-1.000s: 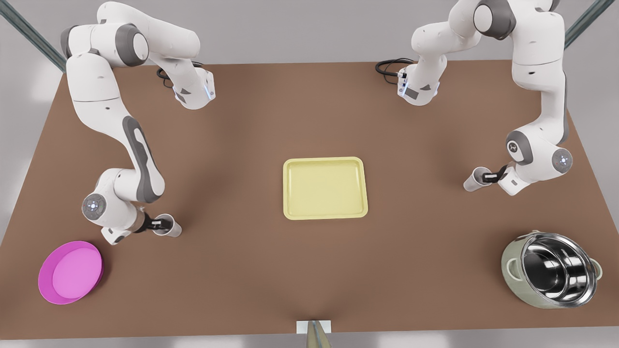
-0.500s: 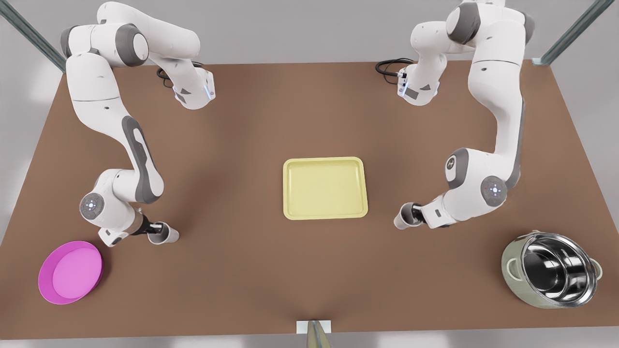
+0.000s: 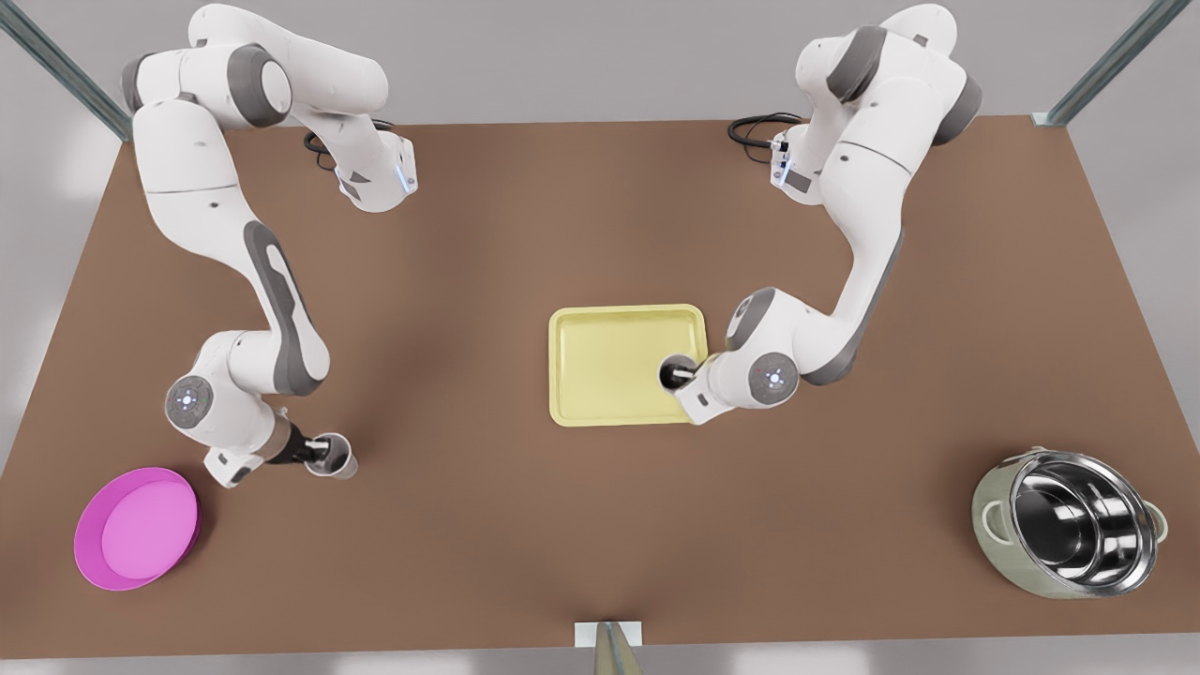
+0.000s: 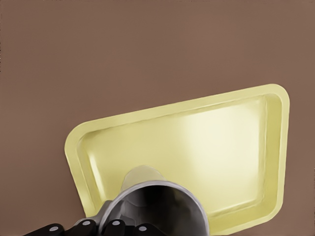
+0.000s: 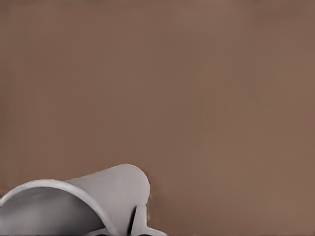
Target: Use both arms to respectively pick up the white IKEA cups from the middle-left and middle-right positions, then place the white IKEA cups onto the middle-middle tray, ensuring that the cups remain upright and do not tip over
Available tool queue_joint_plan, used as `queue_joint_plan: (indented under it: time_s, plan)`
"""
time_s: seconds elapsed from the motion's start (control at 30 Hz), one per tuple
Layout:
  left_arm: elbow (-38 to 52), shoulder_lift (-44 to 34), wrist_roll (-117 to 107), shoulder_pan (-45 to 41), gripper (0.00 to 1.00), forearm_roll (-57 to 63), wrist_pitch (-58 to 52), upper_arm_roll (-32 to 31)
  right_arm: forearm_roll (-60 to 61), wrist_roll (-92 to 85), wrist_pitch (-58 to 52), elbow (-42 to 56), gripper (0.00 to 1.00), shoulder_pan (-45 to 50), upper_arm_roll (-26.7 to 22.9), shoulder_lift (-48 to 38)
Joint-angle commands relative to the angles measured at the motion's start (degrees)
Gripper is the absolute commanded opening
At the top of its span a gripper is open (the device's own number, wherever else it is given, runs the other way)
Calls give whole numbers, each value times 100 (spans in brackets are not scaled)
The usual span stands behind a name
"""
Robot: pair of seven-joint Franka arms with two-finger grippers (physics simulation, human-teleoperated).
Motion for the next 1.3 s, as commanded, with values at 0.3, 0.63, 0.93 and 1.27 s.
queue_joint_plan:
  time_s: [0.3,0.63,0.93,1.27]
  plan:
    - [-435,53,-2190,87,55,109,1189,-77,1756,310,-14,680,21,2257,374,-8]
    - [-470,0,-2190,114,100,117,978,-94,1764,582,-58,619,21,3357,374,274]
    - [-453,-237,-2278,149,100,65,635,-164,1747,477,-49,654,21,3471,383,625]
    - [1006,-2584,1616,184,100,1128,-3513,1224,1738,556,30,777,73,3682,322,889]
